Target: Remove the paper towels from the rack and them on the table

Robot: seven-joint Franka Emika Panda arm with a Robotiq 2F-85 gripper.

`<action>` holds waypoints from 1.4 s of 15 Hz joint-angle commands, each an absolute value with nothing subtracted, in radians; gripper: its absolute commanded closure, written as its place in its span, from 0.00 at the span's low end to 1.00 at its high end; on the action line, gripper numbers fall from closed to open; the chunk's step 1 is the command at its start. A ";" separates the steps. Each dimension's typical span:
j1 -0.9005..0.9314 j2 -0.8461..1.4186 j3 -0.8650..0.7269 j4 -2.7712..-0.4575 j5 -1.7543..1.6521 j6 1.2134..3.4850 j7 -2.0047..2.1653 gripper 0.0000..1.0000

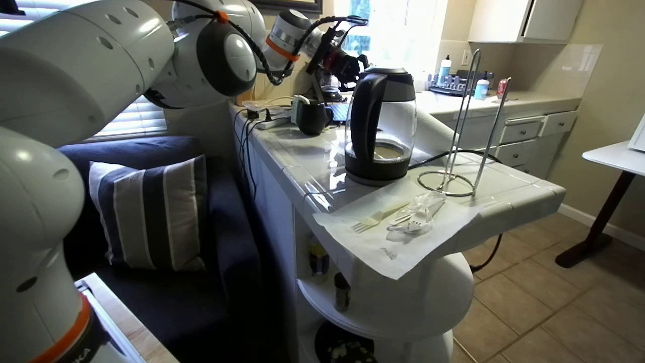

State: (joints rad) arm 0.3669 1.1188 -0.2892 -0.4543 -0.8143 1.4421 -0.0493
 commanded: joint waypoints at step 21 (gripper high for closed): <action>0.257 0.899 -0.086 -0.426 -0.308 1.591 -0.071 0.53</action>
State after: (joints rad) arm 0.3074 0.9254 -0.1325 -0.4262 -0.4060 1.5447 -0.0604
